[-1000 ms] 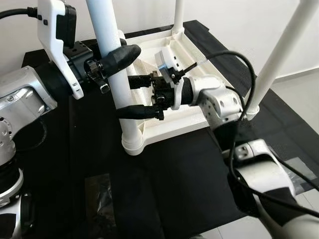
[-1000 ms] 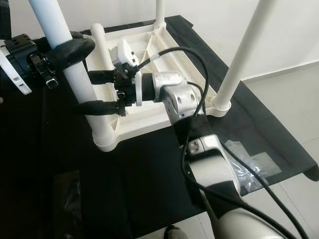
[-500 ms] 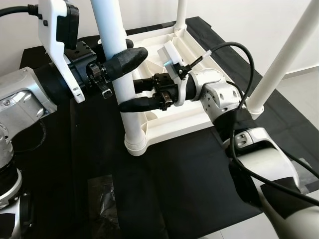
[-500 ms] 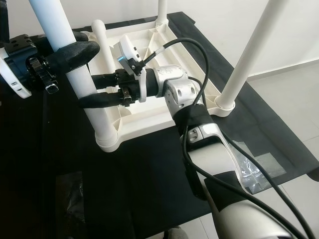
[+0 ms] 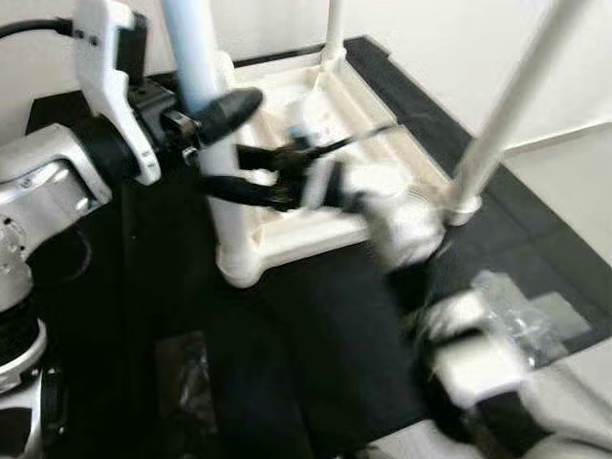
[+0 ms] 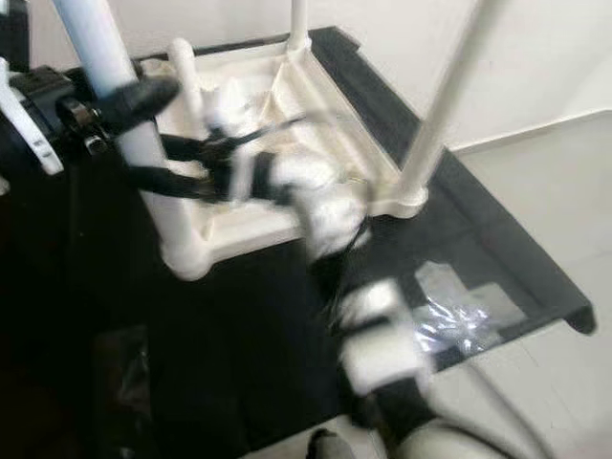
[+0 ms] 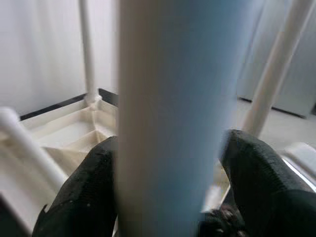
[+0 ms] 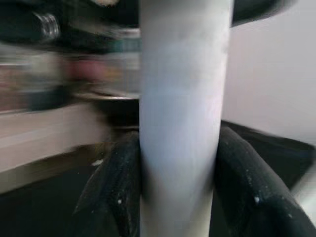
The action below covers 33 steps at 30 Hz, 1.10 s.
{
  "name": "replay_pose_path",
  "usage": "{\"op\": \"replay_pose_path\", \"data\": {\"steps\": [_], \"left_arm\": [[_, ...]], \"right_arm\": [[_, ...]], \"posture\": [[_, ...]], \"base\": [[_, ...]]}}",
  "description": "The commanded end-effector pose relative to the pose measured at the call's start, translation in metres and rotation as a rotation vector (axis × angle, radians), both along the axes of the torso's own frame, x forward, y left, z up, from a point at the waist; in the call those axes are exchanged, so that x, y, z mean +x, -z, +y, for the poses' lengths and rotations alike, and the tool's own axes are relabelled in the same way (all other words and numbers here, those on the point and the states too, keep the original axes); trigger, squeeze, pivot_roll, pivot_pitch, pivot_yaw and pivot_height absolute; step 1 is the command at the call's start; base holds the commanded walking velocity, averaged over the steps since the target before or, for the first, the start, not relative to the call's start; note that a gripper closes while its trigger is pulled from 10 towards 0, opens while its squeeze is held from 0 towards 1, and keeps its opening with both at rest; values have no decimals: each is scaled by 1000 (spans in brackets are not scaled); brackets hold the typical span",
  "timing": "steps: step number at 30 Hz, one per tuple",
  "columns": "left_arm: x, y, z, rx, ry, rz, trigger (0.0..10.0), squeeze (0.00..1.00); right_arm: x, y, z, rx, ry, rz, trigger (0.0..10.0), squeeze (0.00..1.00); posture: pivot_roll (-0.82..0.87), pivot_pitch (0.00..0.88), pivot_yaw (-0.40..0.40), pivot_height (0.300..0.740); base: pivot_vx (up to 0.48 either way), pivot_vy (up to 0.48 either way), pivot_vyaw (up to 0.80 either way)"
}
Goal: Building children table
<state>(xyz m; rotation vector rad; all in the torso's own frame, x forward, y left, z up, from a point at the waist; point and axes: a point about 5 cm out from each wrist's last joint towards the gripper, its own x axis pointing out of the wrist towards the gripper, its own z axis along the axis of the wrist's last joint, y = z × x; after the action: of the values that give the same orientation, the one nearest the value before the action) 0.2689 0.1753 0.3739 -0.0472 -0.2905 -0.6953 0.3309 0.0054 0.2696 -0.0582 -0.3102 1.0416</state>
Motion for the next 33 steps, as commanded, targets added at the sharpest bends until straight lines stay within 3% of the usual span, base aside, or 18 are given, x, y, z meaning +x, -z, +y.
{"op": "replay_pose_path", "data": {"steps": [1, 3, 11, 14, 21, 25, 29, 33], "left_arm": [[-7, -4, -4, 23, 44, -31, 10000, 0], [-5, -1, -5, 43, 60, -20, 10000, 0], [-1, 5, -7, 53, 43, -18, 10000, 0], [2, 15, -1, 54, -3, 4, 10000, 0], [2, 19, 3, 77, -22, 12, 10000, 0], [-7, 17, 19, 72, -39, -5, 10000, 0], [-32, 23, 35, 83, 28, -8, 10000, 0], [-38, 26, 39, 85, 37, -4, 10000, 0]], "right_arm": [[0, 52, -10, -105, 234, 209, 0, 0], [-16, 58, 2, -69, 197, 257, 0, 0], [-15, 54, 9, -66, 171, 229, 0, 0], [-19, 48, 7, -66, 249, 207, 0, 0], [-19, 43, 4, -73, 267, 194, 0, 0], [-18, 42, 5, -78, 255, 187, 0, 0], [-15, 41, 2, -81, 254, 183, 0, 0], [-14, 40, 1, -82, 257, 183, 0, 0]], "posture": [[61, 277, -10, 740], [47, 252, -3, 740], [34, 218, -3, 740], [40, 205, 8, 740], [52, 196, 7, 740], [52, 188, 14, 740], [57, 186, 11, 740], [58, 185, 10, 740]], "base": [[0, 0, 0], [0, 0, 0], [0, 0, 0], [0, 0, 0], [0, 0, 0], [0, 0, 0], [0, 0, 0], [0, 0, 0]]}}
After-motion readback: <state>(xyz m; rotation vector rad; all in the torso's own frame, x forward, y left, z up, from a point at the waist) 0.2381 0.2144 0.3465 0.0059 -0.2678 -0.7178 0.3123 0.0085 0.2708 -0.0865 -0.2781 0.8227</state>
